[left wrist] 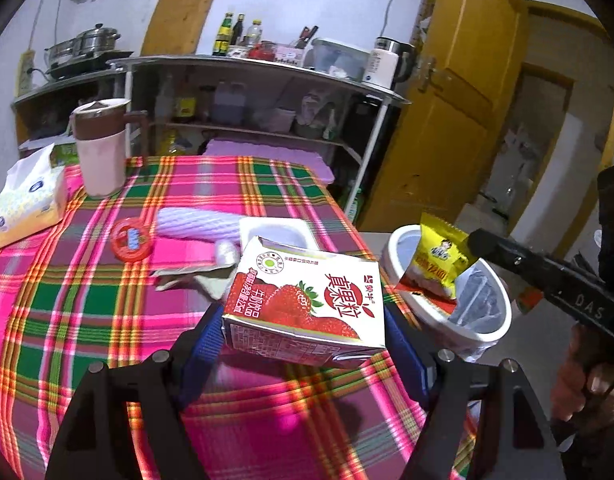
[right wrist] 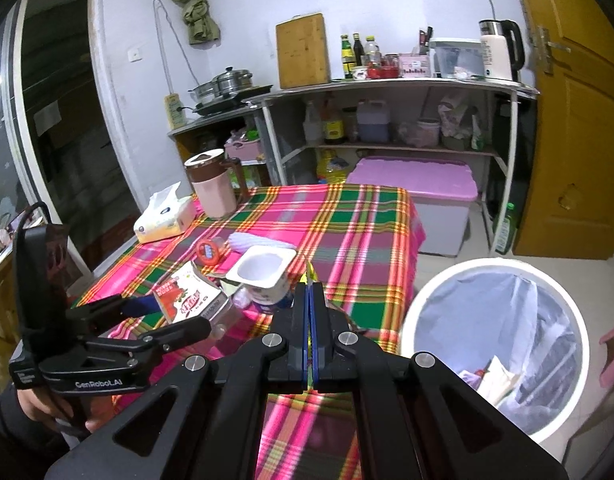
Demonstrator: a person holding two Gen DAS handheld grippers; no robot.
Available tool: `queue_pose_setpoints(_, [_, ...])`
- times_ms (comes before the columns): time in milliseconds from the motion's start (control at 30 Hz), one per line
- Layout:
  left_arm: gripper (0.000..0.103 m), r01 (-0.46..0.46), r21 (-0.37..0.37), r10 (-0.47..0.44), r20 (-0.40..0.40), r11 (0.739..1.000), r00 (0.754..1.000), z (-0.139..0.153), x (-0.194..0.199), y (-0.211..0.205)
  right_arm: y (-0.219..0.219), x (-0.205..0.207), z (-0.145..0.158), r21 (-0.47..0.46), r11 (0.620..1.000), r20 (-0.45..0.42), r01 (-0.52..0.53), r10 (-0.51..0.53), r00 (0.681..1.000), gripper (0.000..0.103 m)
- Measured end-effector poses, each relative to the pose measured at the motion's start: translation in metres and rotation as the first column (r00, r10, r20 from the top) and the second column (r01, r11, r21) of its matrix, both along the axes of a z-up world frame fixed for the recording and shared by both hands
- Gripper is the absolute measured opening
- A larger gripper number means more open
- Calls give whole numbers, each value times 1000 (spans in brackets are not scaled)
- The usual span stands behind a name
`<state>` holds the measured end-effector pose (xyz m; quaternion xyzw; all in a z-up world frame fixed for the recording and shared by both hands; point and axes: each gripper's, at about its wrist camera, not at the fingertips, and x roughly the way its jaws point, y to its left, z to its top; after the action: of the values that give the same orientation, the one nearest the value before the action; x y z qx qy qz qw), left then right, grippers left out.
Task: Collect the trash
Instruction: 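Carry the packet and strawberry milk carton over the white bin and open both tools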
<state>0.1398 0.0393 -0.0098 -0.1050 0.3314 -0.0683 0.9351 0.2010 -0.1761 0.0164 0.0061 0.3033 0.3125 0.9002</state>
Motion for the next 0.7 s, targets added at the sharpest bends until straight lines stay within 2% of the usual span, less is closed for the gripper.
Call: queue_pose_setpoints(700, [77, 151, 11, -151, -10, 989, 989, 5, 46, -81, -77, 14, -12, 26, 984, -30, 175, -174, 984, 0])
